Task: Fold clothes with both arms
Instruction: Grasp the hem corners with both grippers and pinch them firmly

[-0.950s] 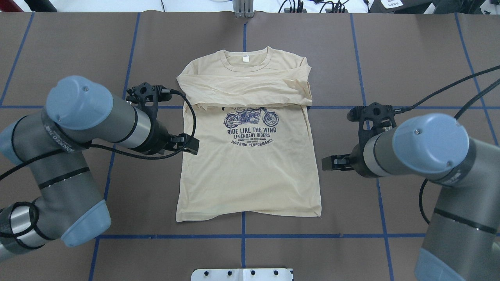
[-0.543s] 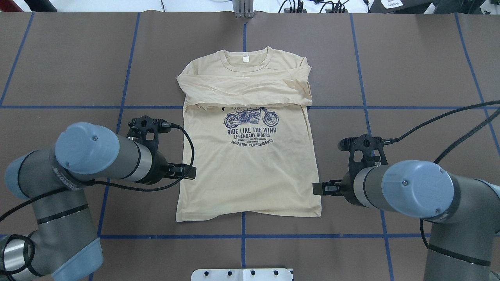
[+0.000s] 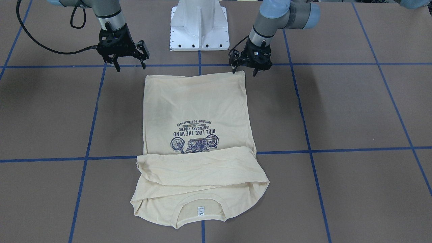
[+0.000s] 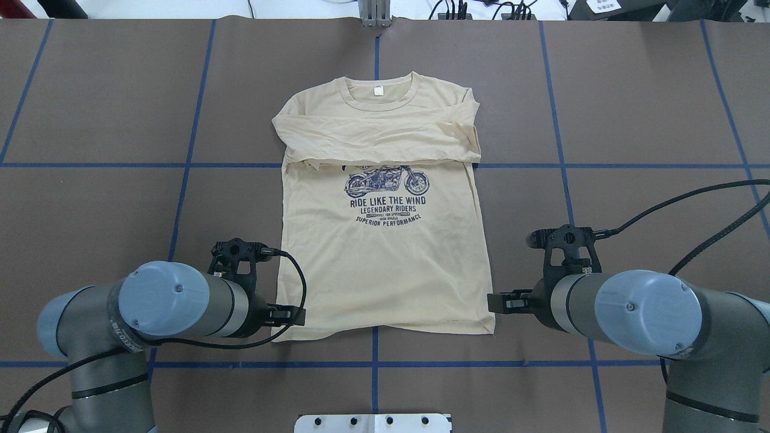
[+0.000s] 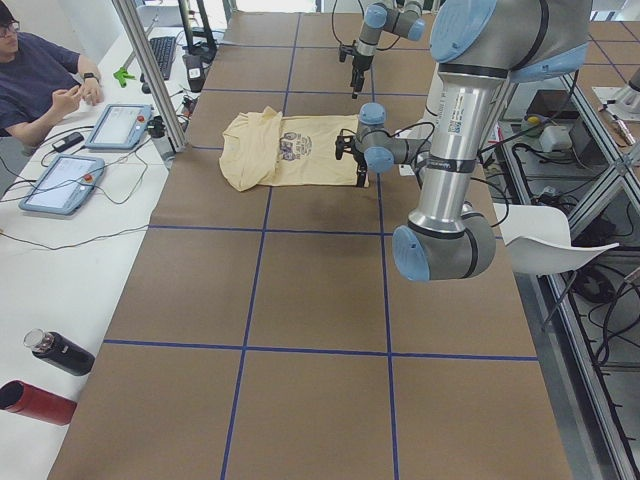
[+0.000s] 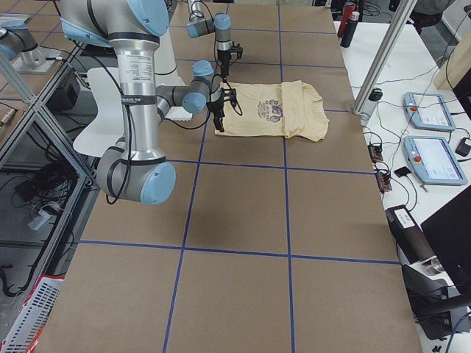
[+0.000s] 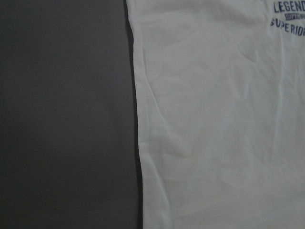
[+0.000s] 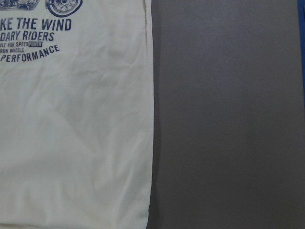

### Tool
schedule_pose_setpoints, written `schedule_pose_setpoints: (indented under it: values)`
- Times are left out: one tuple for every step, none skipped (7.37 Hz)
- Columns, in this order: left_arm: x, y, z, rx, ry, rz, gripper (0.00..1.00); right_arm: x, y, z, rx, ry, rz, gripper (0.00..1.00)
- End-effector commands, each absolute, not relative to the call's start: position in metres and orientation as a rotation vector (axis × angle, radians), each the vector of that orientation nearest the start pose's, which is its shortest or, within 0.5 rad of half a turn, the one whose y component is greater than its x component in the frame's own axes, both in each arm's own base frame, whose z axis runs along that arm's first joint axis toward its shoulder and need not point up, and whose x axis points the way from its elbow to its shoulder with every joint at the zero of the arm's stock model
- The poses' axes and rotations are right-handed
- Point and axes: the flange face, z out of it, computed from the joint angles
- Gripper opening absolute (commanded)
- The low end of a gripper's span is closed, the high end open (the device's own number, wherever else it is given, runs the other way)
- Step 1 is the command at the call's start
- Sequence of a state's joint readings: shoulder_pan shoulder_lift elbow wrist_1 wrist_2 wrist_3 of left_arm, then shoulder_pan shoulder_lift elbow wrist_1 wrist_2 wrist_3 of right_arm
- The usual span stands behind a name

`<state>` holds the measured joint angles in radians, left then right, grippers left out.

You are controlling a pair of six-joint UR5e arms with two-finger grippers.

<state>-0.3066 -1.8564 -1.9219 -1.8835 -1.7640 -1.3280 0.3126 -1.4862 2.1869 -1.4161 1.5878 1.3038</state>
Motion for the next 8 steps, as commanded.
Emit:
schedule_pose_setpoints:
  values:
    - [0.5223, -0.2822, 0.3216, 0.084, 0.973, 0.036, 0.76, -0.4135, -0.2714, 0.323, 0.229, -0.825, 0.035, 0.99]
    - [0.5231, -0.2816, 0.3233, 0.087, 0.973, 0.044, 0.76, -0.4138, -0.2709, 0.3229, 0.229, -0.825, 0.035, 0.99]
    - [0.5229, -0.2815, 0.3242, 0.087, 0.971, 0.046, 0.73, -0.4147, -0.2696, 0.3229, 0.228, -0.825, 0.032, 0.99]
    - [0.5231, -0.2816, 0.3233, 0.085, 0.973, 0.042, 0.62, -0.415, -0.2691, 0.3229, 0.229, -0.825, 0.03, 0.99]
    - [0.5231, -0.2803, 0.3208, 0.082, 0.979, 0.042, 0.49, -0.4148, -0.269, 0.3237, 0.228, -0.824, 0.032, 0.99]
    - [0.5226, -0.2802, 0.3187, 0.082, 0.982, 0.041, 0.36, -0.4148, -0.269, 0.3237, 0.228, -0.824, 0.032, 0.99]
    - [0.5223, -0.2801, 0.3179, 0.082, 0.984, 0.04, 0.31, -0.4152, -0.2684, 0.3237, 0.227, -0.824, 0.03, 0.99]
    - [0.522, -0.28, 0.3188, 0.082, 0.982, 0.04, 0.31, -0.4152, -0.2684, 0.3237, 0.227, -0.824, 0.03, 0.99]
